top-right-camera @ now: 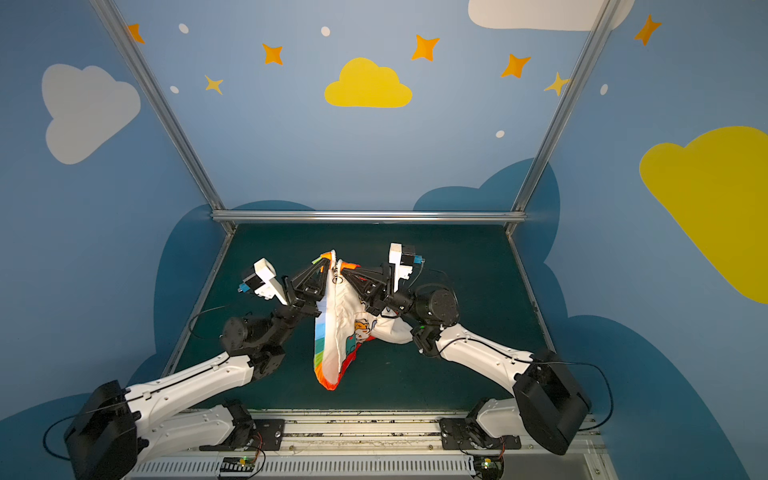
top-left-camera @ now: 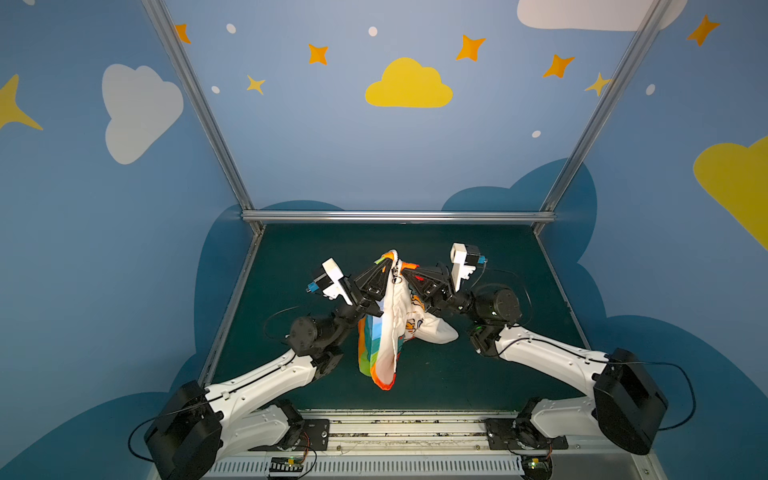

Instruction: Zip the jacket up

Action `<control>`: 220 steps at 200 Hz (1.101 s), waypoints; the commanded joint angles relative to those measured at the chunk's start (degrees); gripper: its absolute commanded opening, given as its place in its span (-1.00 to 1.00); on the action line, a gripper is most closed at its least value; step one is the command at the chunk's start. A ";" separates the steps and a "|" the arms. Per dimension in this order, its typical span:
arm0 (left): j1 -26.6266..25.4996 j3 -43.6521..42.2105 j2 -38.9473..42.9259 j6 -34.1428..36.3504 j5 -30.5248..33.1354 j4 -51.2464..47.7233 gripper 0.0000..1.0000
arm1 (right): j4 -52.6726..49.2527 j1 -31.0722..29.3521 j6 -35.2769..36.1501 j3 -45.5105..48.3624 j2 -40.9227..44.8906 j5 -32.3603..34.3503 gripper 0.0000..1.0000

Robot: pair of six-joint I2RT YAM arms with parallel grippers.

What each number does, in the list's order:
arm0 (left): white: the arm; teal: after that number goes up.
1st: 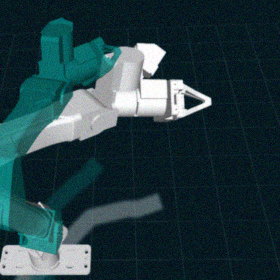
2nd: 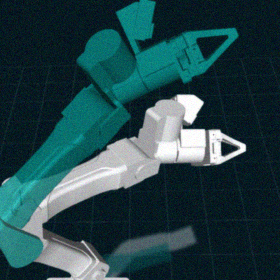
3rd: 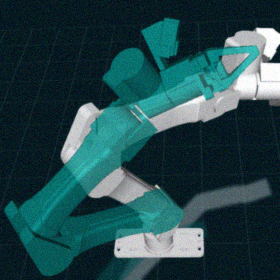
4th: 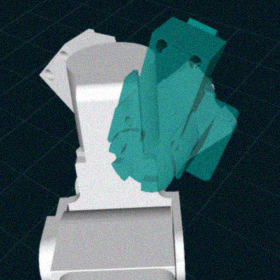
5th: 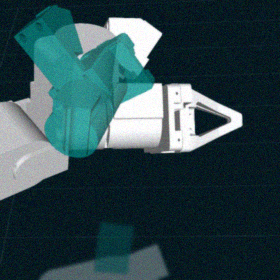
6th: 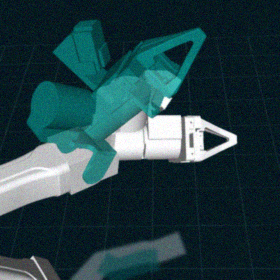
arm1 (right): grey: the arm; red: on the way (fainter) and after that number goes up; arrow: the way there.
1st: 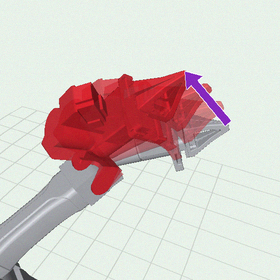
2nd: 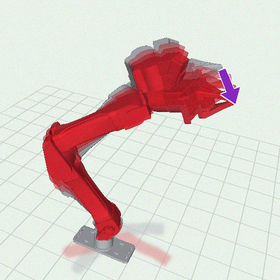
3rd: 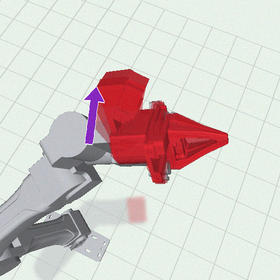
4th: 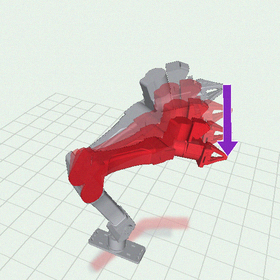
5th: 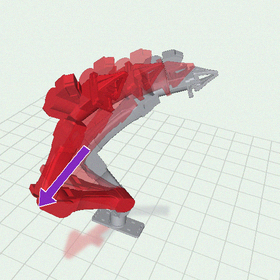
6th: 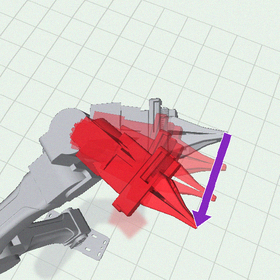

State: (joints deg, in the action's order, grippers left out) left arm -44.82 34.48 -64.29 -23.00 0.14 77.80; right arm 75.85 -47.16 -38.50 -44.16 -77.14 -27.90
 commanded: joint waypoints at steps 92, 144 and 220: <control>-0.27 4.48 -2.23 -3.10 0.13 2.26 -0.95 | 4.80 -0.58 -0.70 -3.42 1.96 1.71 -1.00; -0.27 4.29 -1.95 -2.95 0.25 2.26 -0.95 | 4.38 -0.58 -0.29 -4.09 2.63 1.89 -1.00; -0.27 4.27 -1.36 -3.53 0.47 2.27 -0.95 | 3.07 -0.58 1.54 -3.66 2.21 2.41 -1.00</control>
State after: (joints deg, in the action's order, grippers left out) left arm -45.01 37.52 -66.59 -26.22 0.64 78.11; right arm 76.93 -47.46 -38.35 -45.95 -76.38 -26.68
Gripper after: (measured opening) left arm 0.048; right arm 0.047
